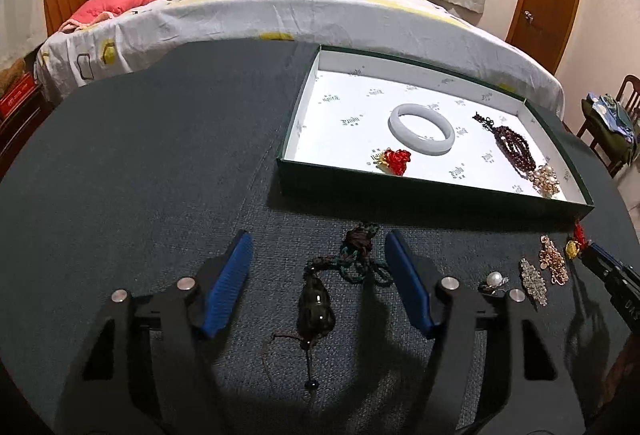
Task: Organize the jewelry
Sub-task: 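Grasp the red tassel knot with the right tool while the left tool grasps the black cord pendant, then carry the red knot and black pendant into the box and open both tools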
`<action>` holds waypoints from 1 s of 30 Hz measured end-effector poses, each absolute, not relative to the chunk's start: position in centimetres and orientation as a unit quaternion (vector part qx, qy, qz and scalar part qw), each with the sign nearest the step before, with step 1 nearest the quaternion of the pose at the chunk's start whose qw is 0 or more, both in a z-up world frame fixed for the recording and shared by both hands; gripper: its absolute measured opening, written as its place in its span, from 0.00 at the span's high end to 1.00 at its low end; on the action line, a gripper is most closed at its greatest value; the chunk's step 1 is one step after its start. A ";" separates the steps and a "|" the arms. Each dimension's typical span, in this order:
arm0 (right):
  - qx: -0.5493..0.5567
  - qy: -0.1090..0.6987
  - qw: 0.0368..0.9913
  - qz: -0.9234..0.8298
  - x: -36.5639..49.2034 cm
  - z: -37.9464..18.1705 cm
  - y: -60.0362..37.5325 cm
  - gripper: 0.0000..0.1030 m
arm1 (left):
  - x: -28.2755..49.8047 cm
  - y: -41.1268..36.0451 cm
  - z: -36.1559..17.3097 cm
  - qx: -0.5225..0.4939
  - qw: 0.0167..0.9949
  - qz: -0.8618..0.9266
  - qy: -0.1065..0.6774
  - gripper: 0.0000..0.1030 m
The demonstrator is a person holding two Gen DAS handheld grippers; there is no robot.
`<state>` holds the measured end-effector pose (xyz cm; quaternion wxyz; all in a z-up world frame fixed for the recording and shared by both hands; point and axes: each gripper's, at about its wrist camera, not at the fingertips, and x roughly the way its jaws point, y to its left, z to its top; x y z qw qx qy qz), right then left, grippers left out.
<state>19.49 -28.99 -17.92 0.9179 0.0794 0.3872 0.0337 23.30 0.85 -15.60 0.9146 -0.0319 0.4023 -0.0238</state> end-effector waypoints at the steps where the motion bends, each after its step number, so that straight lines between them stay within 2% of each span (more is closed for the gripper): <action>1: 0.080 0.387 0.918 0.034 19.5 -17.9 -29.0 0.94 | 23.3 0.8 -15.7 -0.028 0.915 -0.025 0.403 0.35; 8: 0.092 0.389 0.916 0.040 19.6 -18.1 -29.1 0.94 | 24.7 0.3 -16.2 0.001 0.910 -0.037 0.414 0.37; 10: 0.094 0.389 0.916 0.040 19.5 -18.1 -29.1 0.94 | 25.1 0.1 -16.4 0.005 0.906 -0.051 0.420 0.52; 13: 0.097 0.389 0.915 0.040 19.5 -18.1 -29.1 0.94 | 25.4 0.0 -16.6 0.001 0.903 -0.068 0.425 0.63; 14: 0.098 0.389 0.915 0.040 19.5 -18.2 -29.1 0.94 | 25.4 0.0 -16.7 0.000 0.902 -0.073 0.426 0.64; 16: 0.097 0.389 0.915 0.039 19.5 -18.1 -29.1 0.94 | 25.4 -0.1 -16.7 0.000 0.902 -0.078 0.425 0.77; 17: 0.097 0.388 0.916 0.039 19.5 -18.1 -29.1 0.94 | 25.3 -0.1 -16.7 0.001 0.901 -0.082 0.425 0.81; 18: 0.097 0.387 0.916 0.039 19.5 -18.1 -29.2 0.94 | 25.3 -0.1 -16.7 -0.003 0.900 -0.094 0.426 0.89; 30: 0.097 0.358 0.928 0.040 18.7 -17.2 -28.8 0.94 | 23.4 -0.3 -15.4 0.000 0.914 -0.102 0.393 0.91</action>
